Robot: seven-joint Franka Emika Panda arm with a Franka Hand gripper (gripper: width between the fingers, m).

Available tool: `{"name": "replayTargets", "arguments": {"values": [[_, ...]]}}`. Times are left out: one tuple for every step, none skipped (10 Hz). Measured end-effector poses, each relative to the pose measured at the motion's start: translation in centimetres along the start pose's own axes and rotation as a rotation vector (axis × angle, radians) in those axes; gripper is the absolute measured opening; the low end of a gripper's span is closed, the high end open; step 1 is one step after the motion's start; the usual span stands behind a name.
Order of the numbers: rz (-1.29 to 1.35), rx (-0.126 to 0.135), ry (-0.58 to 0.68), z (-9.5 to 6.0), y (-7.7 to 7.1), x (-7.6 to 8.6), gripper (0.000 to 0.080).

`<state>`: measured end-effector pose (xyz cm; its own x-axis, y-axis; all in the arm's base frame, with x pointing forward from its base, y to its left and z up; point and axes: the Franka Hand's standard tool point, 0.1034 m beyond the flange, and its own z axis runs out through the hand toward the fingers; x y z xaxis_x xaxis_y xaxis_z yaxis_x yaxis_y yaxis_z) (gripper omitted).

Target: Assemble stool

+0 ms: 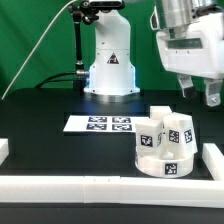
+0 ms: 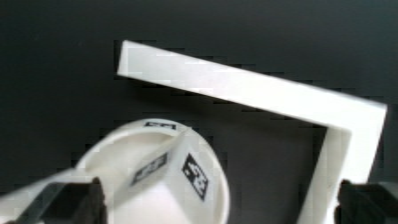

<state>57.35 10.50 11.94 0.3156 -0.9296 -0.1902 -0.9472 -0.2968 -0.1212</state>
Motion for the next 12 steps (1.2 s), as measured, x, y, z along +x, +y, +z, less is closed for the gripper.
{"name": "replayTargets", "arguments": {"values": [[-0.055,0.002,0.002,0.01,0.0,0.1,0.0648],[-0.133,0.002,0.002,0.04,0.02,0.13,0.0648],[-0.199,0.001,0.002,0.04,0.03,0.15,0.0649],[-0.24,0.0,0.003,0.06,0.04,0.14,0.0648],[-0.43,-0.041,0.037,0.19,0.26,0.19,0.0648],[-0.592,-0.084,0.064,0.13,0.3,0.17,0.0648],[-0.742,-0.112,0.065,-0.01,0.26,0.22,0.0649],[-0.853,-0.159,0.058,-0.04,0.33,-0.07,0.0648],[-0.895,-0.157,0.061,-0.07,0.19,0.05,0.0648],[-0.967,-0.161,0.056,-0.08,0.23,0.22,0.0648],[-1.002,-0.163,0.054,-0.09,0.24,0.24,0.0648],[-1.085,-0.167,0.049,-0.11,0.25,0.33,0.0648]]}}
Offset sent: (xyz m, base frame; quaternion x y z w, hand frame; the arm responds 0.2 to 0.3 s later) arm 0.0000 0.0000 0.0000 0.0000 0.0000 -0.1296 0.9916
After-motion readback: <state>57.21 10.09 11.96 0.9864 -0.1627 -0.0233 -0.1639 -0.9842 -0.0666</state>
